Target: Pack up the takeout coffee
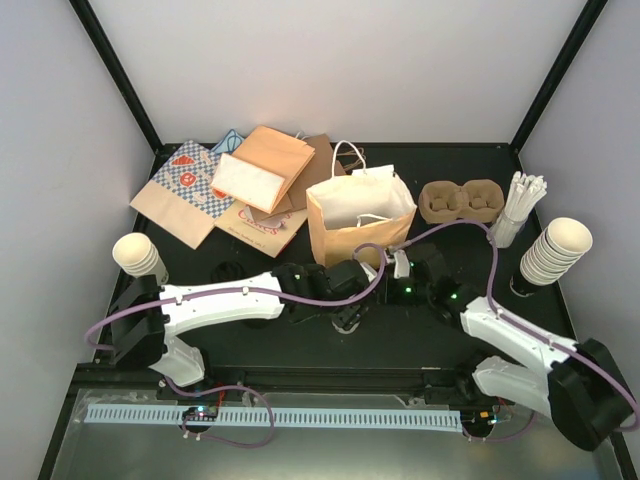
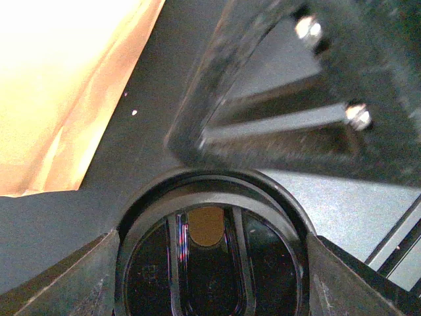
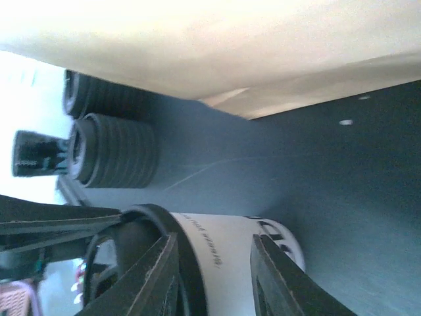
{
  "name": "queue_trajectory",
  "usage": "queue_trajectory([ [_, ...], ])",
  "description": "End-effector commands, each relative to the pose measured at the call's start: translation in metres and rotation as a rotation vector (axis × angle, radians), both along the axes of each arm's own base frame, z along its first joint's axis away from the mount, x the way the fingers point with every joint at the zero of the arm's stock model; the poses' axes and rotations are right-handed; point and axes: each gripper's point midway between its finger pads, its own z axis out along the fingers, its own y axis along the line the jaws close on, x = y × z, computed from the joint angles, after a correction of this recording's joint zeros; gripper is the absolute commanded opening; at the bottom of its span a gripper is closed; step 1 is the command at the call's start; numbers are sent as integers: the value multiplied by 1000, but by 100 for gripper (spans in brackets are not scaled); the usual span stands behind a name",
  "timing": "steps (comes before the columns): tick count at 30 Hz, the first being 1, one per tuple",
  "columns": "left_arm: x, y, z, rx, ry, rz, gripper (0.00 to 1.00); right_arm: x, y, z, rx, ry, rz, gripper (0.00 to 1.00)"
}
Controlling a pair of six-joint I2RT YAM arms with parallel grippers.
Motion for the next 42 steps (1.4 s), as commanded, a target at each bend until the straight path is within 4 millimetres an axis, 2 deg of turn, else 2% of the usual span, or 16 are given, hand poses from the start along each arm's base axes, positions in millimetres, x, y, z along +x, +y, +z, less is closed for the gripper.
queue_trajectory([
  [1, -42, 24, -55, 171, 210, -34, 60, 4, -36, -6, -203, -53, -95, 34],
  [10, -34, 19, -28, 167, 183, -6, 68, 7, -63, 30, -293, -194, -154, 39],
  [13, -32, 16, -17, 159, 176, -5, 77, 6, -67, 38, -302, -221, -160, 41],
  [17, -28, 14, 1, 145, 157, 7, 97, 6, -70, 44, -318, -239, -156, 42],
  [26, -26, 13, 37, 76, 128, 19, 99, 8, -72, 56, -340, -271, -146, 46],
  [31, -26, 18, 55, 53, 112, 27, 99, 6, -72, 67, -342, -291, -123, 54],
  [37, -25, 28, 88, -40, 74, 43, 99, -2, -75, 79, -355, -290, -104, 66],
  [39, -25, 31, 100, -83, 65, 48, 99, -4, -75, 84, -349, -289, -97, 76],
  [42, -22, 41, 112, -131, 49, 78, 99, -3, -84, 93, -381, -291, -133, 98],
])
